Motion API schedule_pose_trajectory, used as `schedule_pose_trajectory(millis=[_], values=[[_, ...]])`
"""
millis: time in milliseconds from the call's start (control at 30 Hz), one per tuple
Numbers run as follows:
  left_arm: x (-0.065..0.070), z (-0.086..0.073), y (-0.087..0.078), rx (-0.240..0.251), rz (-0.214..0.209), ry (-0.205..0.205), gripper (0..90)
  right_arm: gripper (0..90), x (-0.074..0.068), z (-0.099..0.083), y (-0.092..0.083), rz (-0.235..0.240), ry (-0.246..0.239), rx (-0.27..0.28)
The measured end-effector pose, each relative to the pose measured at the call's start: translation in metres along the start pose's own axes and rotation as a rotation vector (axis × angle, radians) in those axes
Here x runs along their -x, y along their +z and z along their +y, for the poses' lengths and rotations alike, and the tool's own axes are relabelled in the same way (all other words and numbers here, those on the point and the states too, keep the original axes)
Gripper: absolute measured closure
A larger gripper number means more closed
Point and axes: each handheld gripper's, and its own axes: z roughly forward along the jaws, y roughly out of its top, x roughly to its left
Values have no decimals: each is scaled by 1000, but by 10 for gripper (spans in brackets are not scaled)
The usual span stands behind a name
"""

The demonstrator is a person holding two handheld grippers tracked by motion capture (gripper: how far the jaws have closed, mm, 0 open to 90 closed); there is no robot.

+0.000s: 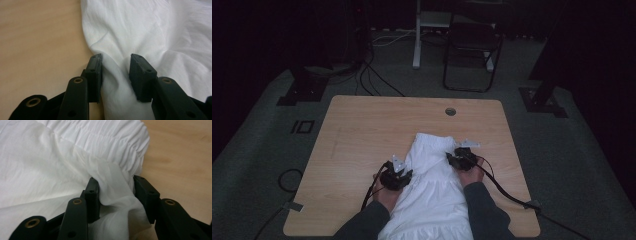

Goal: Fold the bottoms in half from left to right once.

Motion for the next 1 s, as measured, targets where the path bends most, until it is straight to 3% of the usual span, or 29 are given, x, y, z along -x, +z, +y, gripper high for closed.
schedule_pose_trajectory(millis=[100, 167, 267, 400, 433, 533, 600, 667, 800, 1000], values=[[8, -15, -16, 1, -31, -21, 631, 593, -13, -14, -14, 20, -13, 6], [18, -26, -29, -9, -56, 21, 610, 593, -23, -23, -22, 32, -30, 16], [20, -27, -39, -28, -86, 21, 512, 593, -29, -29, -27, 45, -47, 23], [0, -3, -46, 82, -86, -20, 449, 594, -30, -29, -27, 45, -46, 24], [-8, 9, -42, 101, -104, -44, 431, 594, -30, -29, -27, 42, -46, 24], [-21, 34, -19, 77, -135, -82, 353, 594, -30, -29, -27, 42, -45, 24], [-22, 43, -3, 59, -126, -79, 335, 593, -30, -29, -27, 42, -45, 24], [-20, 45, 12, 32, -131, -79, 324, 593, -30, -29, -27, 42, -44, 24], [-15, 43, 34, -34, -101, -34, 304, 593, -30, -29, -27, 42, -44, 24], [-15, 39, 41, -32, -63, -9, 304, 593, -30, -29, -27, 43, -44, 23]])
